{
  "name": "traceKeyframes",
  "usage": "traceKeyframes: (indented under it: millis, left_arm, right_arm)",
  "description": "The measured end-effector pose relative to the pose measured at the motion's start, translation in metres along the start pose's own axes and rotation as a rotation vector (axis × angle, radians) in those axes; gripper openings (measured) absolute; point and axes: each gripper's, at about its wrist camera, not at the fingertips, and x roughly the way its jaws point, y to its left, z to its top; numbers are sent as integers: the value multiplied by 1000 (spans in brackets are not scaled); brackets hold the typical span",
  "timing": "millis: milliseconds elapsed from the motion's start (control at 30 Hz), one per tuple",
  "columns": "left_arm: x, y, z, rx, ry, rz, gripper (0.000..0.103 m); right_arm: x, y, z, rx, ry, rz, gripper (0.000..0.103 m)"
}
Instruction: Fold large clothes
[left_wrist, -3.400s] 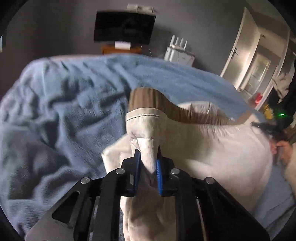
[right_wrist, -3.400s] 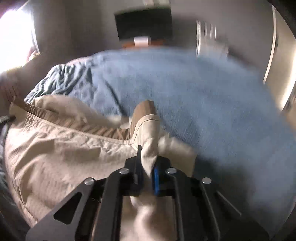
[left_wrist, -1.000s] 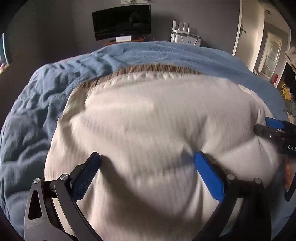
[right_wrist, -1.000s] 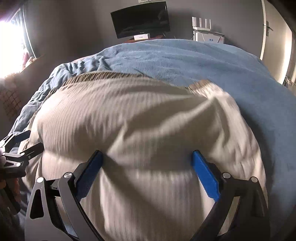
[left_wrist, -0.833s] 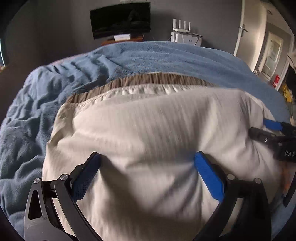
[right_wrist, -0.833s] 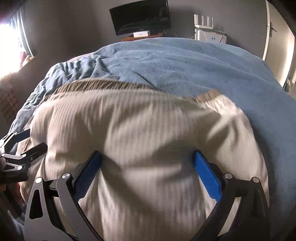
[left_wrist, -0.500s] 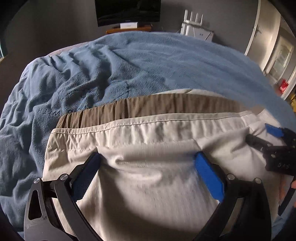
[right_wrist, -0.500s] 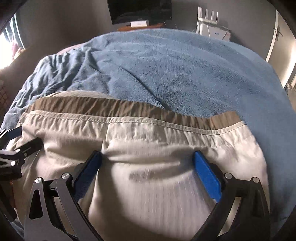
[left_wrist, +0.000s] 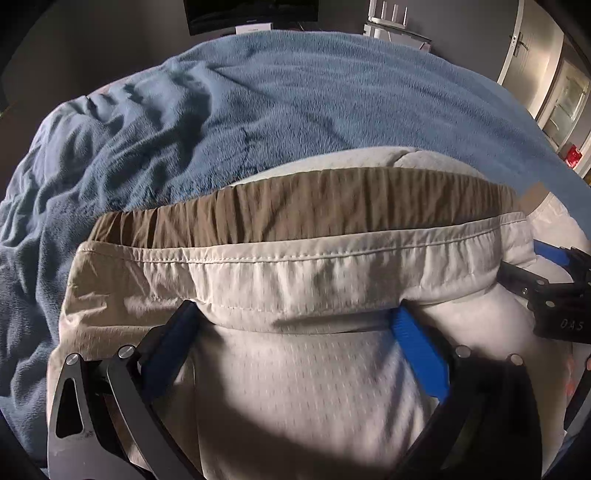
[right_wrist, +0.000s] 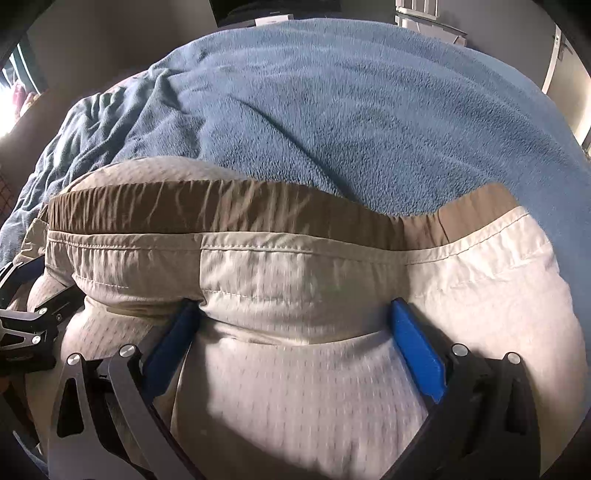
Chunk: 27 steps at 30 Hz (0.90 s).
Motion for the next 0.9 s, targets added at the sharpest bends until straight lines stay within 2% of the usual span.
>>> traceKeyframes:
  millis: [200, 900]
  left_arm:
    - [5, 2, -5, -6, 12, -28, 98]
    - [8, 0, -9, -4, -22, -27, 98]
  right_arm:
    - [6, -1, -3, 3, -1, 9, 97]
    - [10, -3, -11, 11, -28, 13, 97]
